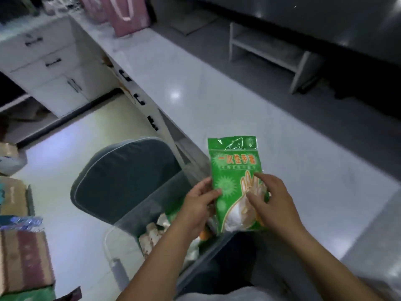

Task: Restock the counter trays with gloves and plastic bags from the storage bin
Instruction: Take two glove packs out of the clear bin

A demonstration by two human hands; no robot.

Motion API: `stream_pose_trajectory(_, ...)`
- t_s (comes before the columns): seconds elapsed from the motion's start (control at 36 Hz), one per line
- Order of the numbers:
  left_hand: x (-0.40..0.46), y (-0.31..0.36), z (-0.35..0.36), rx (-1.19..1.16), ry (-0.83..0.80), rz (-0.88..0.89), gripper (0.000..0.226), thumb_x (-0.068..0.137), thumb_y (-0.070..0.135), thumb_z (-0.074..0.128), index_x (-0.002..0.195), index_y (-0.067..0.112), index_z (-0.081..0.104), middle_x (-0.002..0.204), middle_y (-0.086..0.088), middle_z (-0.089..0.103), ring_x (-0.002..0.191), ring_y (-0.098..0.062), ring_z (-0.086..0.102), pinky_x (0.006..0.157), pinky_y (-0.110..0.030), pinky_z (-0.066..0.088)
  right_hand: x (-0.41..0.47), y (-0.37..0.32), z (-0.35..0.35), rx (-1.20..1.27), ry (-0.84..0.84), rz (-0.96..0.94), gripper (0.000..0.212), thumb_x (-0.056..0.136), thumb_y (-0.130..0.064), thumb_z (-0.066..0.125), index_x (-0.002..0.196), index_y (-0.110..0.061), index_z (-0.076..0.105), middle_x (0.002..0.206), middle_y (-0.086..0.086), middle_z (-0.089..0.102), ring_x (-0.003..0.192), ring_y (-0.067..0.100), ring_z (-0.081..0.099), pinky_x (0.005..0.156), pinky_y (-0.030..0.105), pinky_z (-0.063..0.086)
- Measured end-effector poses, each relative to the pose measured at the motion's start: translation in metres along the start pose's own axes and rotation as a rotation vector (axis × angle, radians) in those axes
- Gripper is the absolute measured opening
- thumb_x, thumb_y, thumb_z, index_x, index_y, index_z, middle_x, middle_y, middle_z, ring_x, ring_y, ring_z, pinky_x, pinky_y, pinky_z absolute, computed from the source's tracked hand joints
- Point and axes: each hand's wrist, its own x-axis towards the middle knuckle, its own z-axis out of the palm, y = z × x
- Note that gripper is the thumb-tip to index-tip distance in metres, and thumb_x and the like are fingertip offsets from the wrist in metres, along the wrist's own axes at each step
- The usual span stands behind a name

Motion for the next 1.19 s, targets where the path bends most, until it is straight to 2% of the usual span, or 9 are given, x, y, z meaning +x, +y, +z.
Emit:
stream_pose_trajectory(0.17,0.044,0.001,0.077,0.296,-0.099,0.067,0.055,0.093,-0.006,0.055,0.143,0.015,0.045,0.123,-0.012,0.063,0.102,-0.021,0.066,0.084,-0.035,0.057,0.022,0.024,-0.043,-0.055,0.176,0.069,0.041,0.088,-0.024,0.067,0.129,-0.020,0.063,0.143,0.003,0.052,0.127,0.025,0.051,0.102,0.048,0.045)
stream_pose_trajectory(0.25,0.057,-0.010,0.091,0.768,-0.222,0.270,0.065,0.092,0.014,0.062,0.150,0.029,0.036,0.141,0.001,0.052,0.119,0.005,0.053,0.105,-0.034,0.045,0.037,0.046,-0.047,-0.249,0.125,0.102,0.049,0.089,-0.037,0.060,0.135,-0.020,0.057,0.143,0.008,0.052,0.132,0.032,0.044,0.104,0.050,0.041)
stream_pose_trajectory(0.36,0.074,-0.037,0.087,1.485,-0.295,0.401,0.074,0.094,0.048,0.054,0.156,0.033,0.018,0.165,-0.008,0.018,0.151,-0.026,0.016,0.122,-0.042,0.015,0.040,0.075,-0.033,-0.540,-0.022,0.163,0.065,0.091,-0.052,0.050,0.150,-0.033,0.033,0.161,0.006,0.027,0.147,0.031,0.020,0.113,0.053,0.024)
stream_pose_trajectory(0.47,0.073,-0.055,0.071,1.662,-0.312,0.413,0.074,0.095,0.060,0.042,0.156,0.043,0.004,0.167,-0.004,0.002,0.153,-0.026,-0.002,0.121,-0.047,0.000,0.033,0.086,-0.024,-0.574,-0.012,0.131,0.069,0.092,-0.058,0.043,0.154,-0.038,0.019,0.165,0.003,0.014,0.151,0.028,0.010,0.117,0.054,0.013)
stream_pose_trajectory(0.67,0.057,-0.045,0.031,1.602,-0.208,0.425,0.075,0.092,0.061,0.044,0.154,0.047,0.003,0.167,-0.002,0.003,0.153,-0.024,-0.001,0.121,-0.046,0.000,0.030,0.058,-0.030,-0.518,-0.023,0.154,0.071,0.091,-0.055,0.052,0.153,-0.034,0.024,0.165,0.004,0.014,0.151,0.028,0.007,0.117,0.052,0.015)
stream_pose_trajectory(0.83,0.021,-0.050,-0.073,1.210,0.178,0.276,0.073,0.093,0.045,0.060,0.155,0.033,0.023,0.162,-0.007,0.026,0.148,-0.024,0.023,0.119,-0.047,0.023,0.008,0.010,-0.002,-0.323,-0.010,-0.109,0.063,0.088,-0.043,0.062,0.145,-0.021,0.046,0.157,0.010,0.035,0.146,0.032,0.026,0.117,0.052,0.023)
stream_pose_trajectory(1.0,-0.004,-0.103,-0.175,1.022,0.404,-0.206,0.077,0.086,0.046,0.066,0.151,0.020,0.033,0.150,-0.013,0.046,0.134,-0.032,0.046,0.108,-0.042,0.039,-0.031,0.016,0.072,-0.400,-0.325,-0.275,0.064,0.087,-0.051,0.053,0.144,-0.023,0.047,0.156,0.007,0.037,0.145,0.029,0.031,0.113,0.052,0.029)
stream_pose_trajectory(1.11,-0.015,-0.139,-0.216,1.066,0.370,-0.471,0.084,0.086,0.053,0.062,0.154,0.019,0.026,0.154,-0.019,0.040,0.135,-0.039,0.043,0.107,-0.040,0.039,-0.053,0.063,0.121,-0.720,-0.693,-0.173,0.076,0.092,-0.058,0.045,0.156,-0.035,0.012,0.166,0.001,-0.004,0.152,0.024,-0.004,0.119,0.048,0.008)
stream_pose_trajectory(1.19,-0.018,-0.156,-0.230,0.975,0.318,-0.571,0.102,0.070,0.063,0.059,0.156,0.021,0.025,0.156,-0.016,0.037,0.138,-0.038,0.040,0.110,-0.040,0.037,-0.059,0.096,0.137,-0.803,-0.803,0.023,0.080,0.091,-0.060,0.046,0.156,-0.037,0.006,0.166,0.004,-0.004,0.151,0.031,0.000,0.117,0.056,0.011)
